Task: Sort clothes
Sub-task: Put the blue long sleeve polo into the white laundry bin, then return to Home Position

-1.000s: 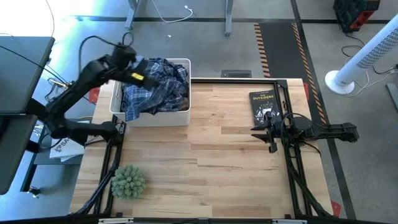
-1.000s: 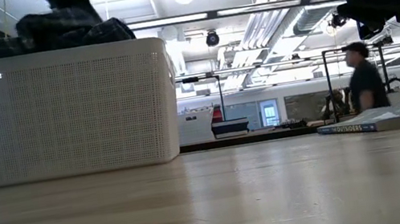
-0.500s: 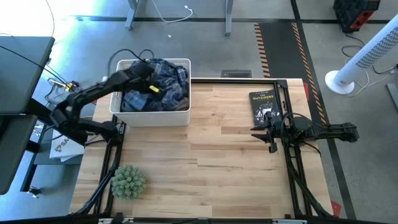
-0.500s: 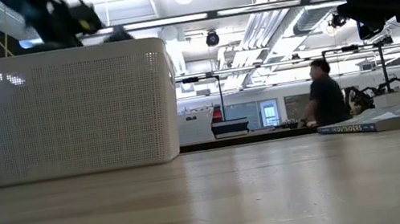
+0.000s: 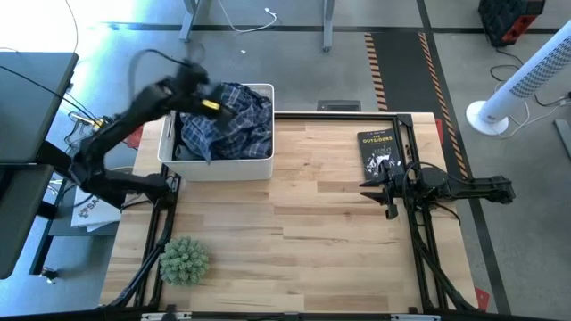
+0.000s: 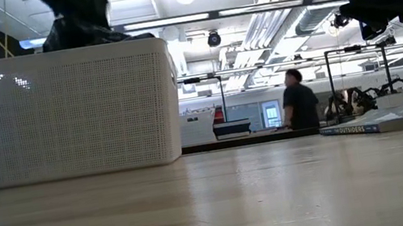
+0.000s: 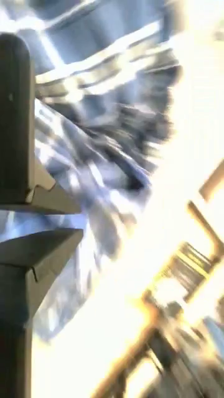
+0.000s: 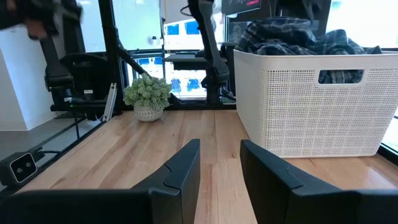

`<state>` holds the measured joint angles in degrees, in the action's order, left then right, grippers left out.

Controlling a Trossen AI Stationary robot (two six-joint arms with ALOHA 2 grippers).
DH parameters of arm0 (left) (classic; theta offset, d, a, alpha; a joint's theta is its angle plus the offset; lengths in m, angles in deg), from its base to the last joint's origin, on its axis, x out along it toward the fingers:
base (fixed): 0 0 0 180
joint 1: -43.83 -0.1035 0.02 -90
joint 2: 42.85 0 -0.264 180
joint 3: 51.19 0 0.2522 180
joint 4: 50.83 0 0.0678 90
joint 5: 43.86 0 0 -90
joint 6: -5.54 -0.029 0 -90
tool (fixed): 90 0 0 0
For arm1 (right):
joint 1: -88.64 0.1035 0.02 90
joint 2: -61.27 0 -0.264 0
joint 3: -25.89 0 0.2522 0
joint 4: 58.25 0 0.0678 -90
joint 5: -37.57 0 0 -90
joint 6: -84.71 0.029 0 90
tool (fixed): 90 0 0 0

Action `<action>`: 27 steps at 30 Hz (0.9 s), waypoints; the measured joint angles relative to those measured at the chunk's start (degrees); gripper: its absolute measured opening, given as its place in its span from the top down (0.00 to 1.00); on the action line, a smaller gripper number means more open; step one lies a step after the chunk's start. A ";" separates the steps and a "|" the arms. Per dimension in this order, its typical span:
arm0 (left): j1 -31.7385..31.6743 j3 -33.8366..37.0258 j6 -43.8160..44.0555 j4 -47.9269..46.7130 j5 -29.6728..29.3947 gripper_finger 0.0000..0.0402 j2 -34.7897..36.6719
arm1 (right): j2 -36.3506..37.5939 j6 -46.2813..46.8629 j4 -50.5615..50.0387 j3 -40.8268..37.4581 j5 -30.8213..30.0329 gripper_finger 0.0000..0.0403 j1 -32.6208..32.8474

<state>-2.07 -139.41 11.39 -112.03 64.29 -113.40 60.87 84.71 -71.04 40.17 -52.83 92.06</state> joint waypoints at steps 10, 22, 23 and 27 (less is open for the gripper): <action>7.79 -7.18 6.77 -0.88 2.44 0.75 20.07 | 0.00 0.01 0.00 -0.02 0.00 0.72 0.00; 24.24 10.62 17.67 11.92 -4.74 0.98 42.44 | 0.00 0.01 0.00 -0.01 -0.01 0.72 0.00; 24.72 13.67 18.11 15.15 -4.79 0.99 43.14 | 0.00 -0.01 0.00 -0.01 -0.01 0.72 0.00; 27.14 23.99 19.30 27.87 -7.37 0.99 42.24 | 0.00 0.01 0.00 -0.02 0.00 0.72 0.00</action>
<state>25.07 -115.42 30.69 -84.16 56.92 -71.16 60.87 84.72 -71.04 40.14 -52.83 92.06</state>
